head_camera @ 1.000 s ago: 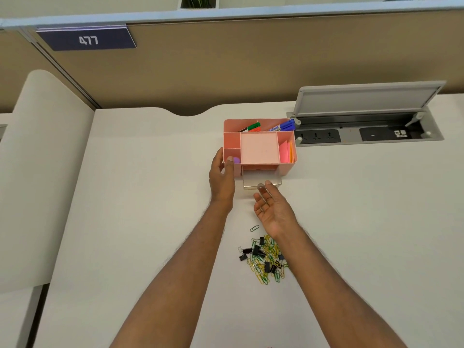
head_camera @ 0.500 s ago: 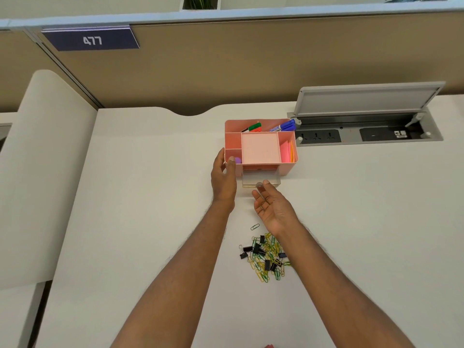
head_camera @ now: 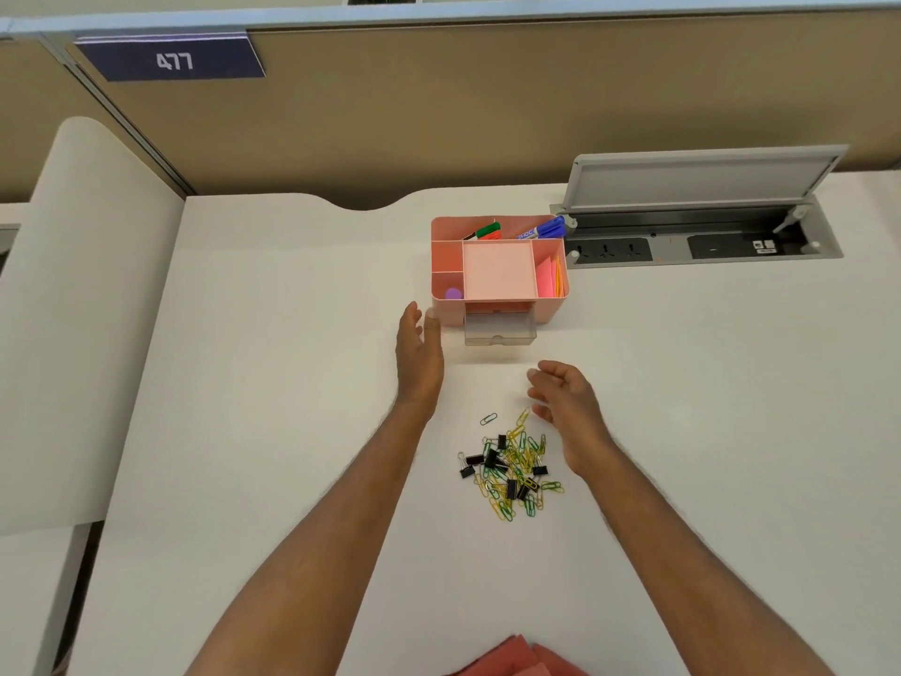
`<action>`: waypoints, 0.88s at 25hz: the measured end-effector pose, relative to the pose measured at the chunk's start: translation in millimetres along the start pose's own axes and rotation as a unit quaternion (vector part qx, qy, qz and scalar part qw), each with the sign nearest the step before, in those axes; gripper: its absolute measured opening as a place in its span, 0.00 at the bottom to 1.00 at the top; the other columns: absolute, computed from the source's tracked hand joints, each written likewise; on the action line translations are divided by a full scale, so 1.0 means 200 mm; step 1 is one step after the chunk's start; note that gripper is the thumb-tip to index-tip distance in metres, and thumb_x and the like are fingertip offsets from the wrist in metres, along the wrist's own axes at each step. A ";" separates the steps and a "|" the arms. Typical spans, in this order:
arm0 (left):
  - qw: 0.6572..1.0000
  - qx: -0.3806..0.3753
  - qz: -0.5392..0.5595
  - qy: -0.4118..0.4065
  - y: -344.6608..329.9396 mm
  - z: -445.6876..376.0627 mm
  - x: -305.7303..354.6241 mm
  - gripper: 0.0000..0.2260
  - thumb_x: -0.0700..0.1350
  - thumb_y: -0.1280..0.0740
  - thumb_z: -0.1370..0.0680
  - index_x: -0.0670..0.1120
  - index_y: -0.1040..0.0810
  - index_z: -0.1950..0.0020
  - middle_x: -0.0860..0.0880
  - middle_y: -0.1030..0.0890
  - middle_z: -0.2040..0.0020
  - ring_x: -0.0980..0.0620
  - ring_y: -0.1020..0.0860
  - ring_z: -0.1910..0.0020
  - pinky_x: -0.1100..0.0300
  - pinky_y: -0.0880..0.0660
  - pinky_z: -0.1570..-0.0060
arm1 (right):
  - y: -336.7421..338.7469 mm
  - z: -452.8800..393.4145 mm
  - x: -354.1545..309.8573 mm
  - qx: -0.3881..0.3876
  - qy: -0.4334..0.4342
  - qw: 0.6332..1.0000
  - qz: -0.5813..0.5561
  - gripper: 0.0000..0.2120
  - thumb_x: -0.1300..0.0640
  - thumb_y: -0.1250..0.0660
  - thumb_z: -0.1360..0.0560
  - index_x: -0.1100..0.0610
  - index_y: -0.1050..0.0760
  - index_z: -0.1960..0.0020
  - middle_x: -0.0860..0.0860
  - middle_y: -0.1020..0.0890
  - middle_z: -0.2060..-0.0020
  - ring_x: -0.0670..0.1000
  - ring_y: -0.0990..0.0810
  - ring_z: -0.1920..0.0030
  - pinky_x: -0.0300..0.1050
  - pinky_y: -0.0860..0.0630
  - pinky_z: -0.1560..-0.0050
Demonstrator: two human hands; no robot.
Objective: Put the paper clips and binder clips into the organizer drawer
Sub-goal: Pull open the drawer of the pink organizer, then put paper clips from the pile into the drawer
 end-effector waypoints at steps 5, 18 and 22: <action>0.978 -0.049 -0.166 -0.118 0.02 0.49 -0.17 0.09 0.45 0.35 0.18 0.50 0.22 0.39 0.54 0.21 0.45 0.58 0.23 0.48 0.55 0.22 0.45 | 0.11 0.17 0.04 -0.008 0.186 0.919 0.347 0.12 0.56 0.31 0.21 0.49 0.24 0.38 0.45 0.22 0.41 0.45 0.21 0.45 0.44 0.21 0.46; 0.851 -0.173 -0.453 -0.202 -0.18 0.87 -0.46 0.24 0.44 0.29 0.21 0.48 0.30 0.26 0.47 0.28 0.35 0.47 0.27 0.39 0.52 0.21 0.49 | -0.04 0.28 0.17 -0.029 0.252 0.779 0.574 0.19 0.56 0.30 0.23 0.55 0.27 0.34 0.51 0.27 0.39 0.54 0.31 0.38 0.51 0.23 0.51; 0.846 -0.173 -0.460 -0.205 -0.21 0.83 -0.45 0.15 0.42 0.32 0.20 0.49 0.26 0.34 0.49 0.27 0.39 0.47 0.25 0.45 0.52 0.22 0.55 | -0.07 0.29 0.17 -0.038 0.271 0.776 0.568 0.13 0.62 0.32 0.24 0.56 0.25 0.39 0.51 0.25 0.44 0.54 0.28 0.43 0.50 0.25 0.53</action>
Point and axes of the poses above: each hand's wrist, its own z-axis away from the middle knuckle, its own y-axis out of the back of the hand, x = y × z, the point moved 10 cm from there along -z, towards the middle knuckle
